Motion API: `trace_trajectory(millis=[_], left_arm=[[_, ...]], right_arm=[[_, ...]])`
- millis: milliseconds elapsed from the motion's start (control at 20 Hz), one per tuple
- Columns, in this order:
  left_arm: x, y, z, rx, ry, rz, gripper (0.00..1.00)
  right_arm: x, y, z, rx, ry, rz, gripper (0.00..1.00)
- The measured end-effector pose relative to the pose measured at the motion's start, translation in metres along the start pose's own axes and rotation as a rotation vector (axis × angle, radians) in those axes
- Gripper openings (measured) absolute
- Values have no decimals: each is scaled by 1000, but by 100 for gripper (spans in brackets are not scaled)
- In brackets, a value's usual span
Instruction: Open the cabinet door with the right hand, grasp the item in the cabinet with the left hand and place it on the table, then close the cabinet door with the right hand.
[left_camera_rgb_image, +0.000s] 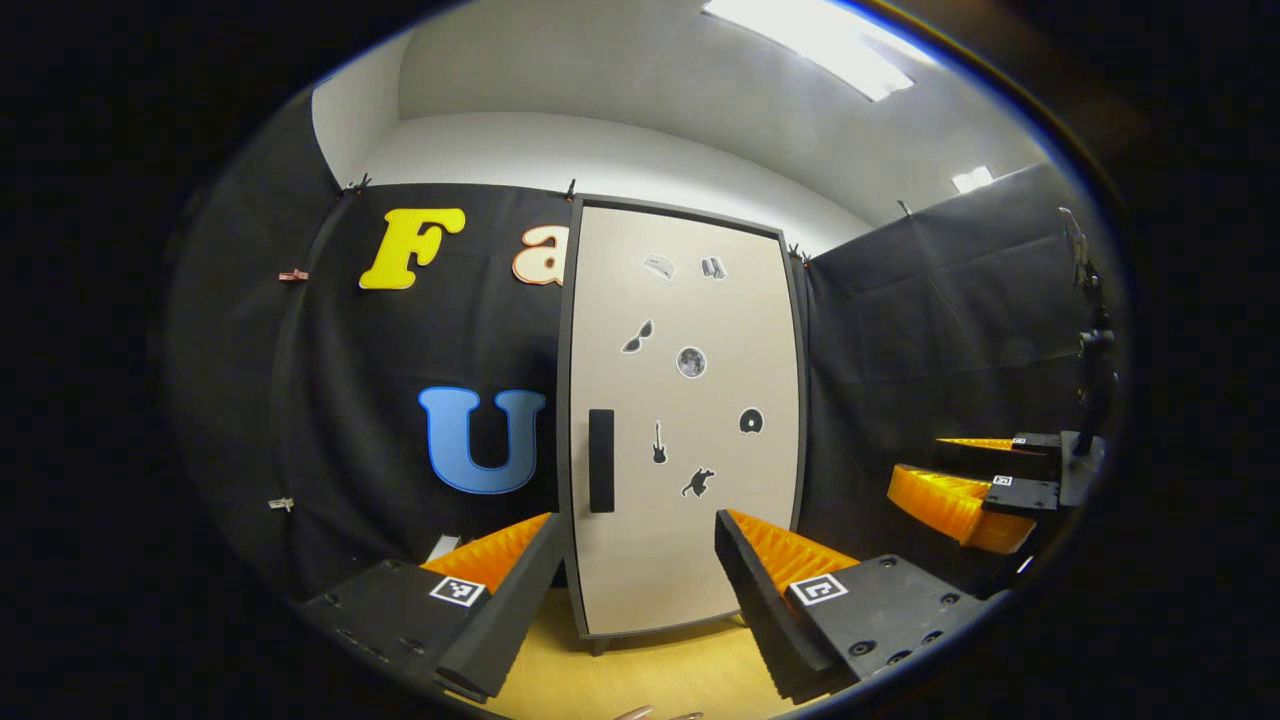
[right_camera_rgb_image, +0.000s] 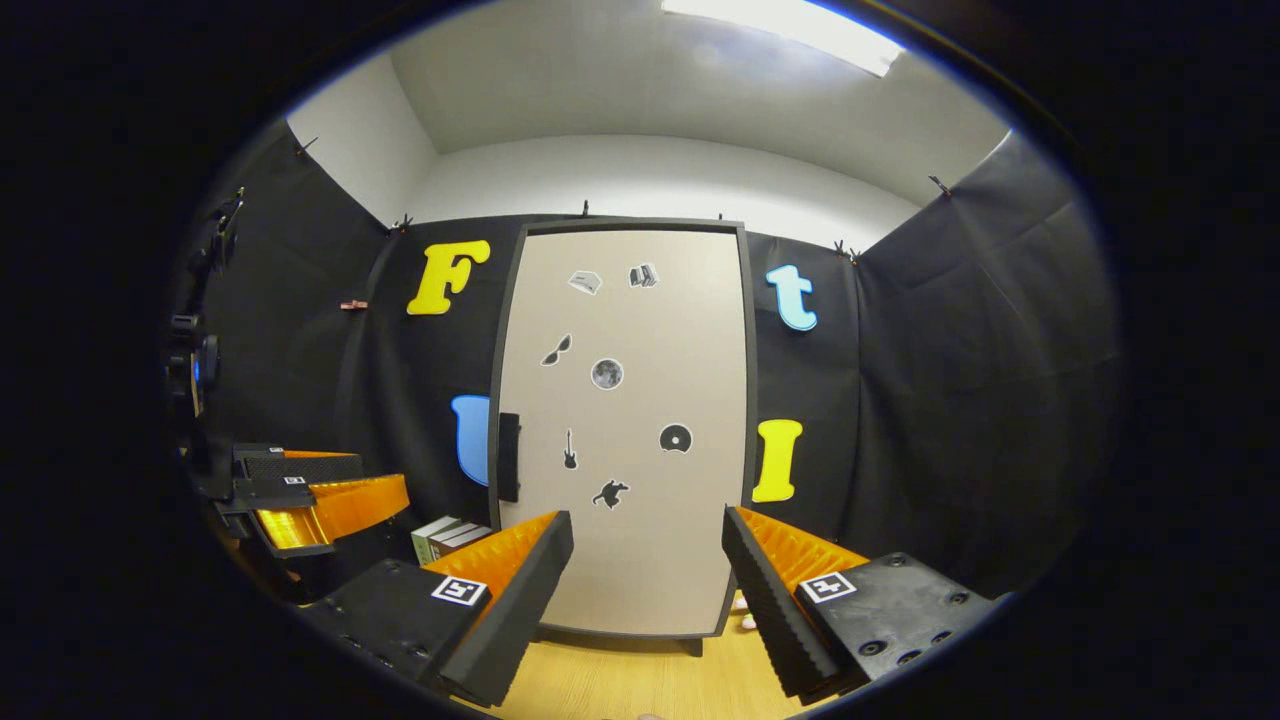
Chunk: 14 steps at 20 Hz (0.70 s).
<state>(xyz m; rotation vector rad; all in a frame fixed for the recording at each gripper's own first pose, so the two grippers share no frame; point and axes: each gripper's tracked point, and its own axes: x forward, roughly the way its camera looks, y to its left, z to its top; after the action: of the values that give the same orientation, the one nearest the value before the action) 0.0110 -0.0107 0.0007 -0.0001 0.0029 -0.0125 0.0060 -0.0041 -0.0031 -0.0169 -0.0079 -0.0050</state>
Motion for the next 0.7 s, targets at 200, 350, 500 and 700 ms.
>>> trace_trajectory(millis=[200,350,500,700], left_arm=[[4,-3,1,-9,-3,-8,94],[5,-1,0,-6,5,-4,94],[7,-2,-1,-9,8,-6,94],[7,1,-1,-5,7,-4,94]], right_arm=[[2,-2,-1,1,4,-3,97],[3,-3,-3,5,8,-8,97],[4,-3,-4,4,13,-11,97],[7,0,-8,3,20,-5,97]])
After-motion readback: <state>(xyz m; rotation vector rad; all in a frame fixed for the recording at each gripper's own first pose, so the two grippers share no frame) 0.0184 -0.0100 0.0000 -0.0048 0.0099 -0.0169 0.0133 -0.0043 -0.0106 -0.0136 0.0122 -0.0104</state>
